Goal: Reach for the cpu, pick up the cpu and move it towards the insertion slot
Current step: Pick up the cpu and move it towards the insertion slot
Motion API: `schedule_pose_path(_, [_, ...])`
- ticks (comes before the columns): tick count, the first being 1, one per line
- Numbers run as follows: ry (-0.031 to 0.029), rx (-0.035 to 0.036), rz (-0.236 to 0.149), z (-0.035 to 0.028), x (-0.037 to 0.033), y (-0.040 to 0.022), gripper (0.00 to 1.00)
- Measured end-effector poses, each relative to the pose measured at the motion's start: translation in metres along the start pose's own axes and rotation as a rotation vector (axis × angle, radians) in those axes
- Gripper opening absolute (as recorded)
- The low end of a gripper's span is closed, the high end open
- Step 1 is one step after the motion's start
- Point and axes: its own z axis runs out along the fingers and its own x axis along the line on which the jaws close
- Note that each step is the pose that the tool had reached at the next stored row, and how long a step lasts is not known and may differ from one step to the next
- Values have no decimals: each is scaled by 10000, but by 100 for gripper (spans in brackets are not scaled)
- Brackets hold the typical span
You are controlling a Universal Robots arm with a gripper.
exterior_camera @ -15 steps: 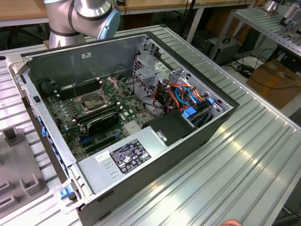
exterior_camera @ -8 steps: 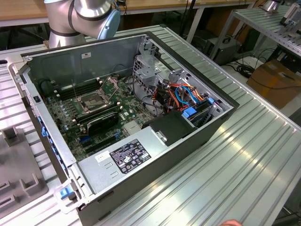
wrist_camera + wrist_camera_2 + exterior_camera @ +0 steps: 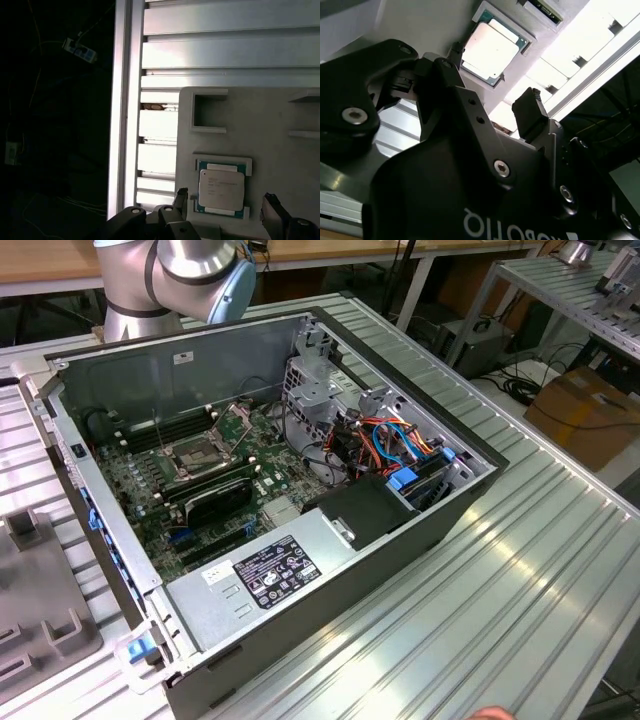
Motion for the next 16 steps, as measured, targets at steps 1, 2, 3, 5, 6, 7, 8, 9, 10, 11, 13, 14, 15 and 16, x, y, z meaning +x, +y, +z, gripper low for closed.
schedule_pose_path(1, [-1, -1, 0, 22, 0, 0, 68])
schedule_pose_path(2, [-1, 0, 0, 41, 0, 0, 68])
schedule_pose_path(3, [0, 1, 0, 68, 0, 0, 68])
schedule_pose_path(5, [0, 0, 1, 102, 0, 0, 68])
schedule_pose_path(6, [0, 0, 1, 133, 0, 0, 68])
schedule_pose_path(7, [0, 0, 1, 168, 0, -1, 68])
schedule_pose_path(8, [0, 0, 2, 200, 0, 0, 68])
schedule_pose_path(9, [0, 0, 3, 227, -3, 0, 68])
schedule_pose_path(10, [0, 0, 4, 244, -6, 0, 68])
schedule_pose_path(11, [0, 0, 3, 274, -7, -1, 68])
schedule_pose_path(13, [0, 0, 2, 332, -8, -3, 68])
schedule_pose_path(14, [-1, 0, 2, 351, -8, -3, 68])
schedule_pose_path(15, [0, 1, 2, 383, -8, -3, 68])
schedule_pose_path(16, [0, 0, 2, 407, -8, -3, 68])
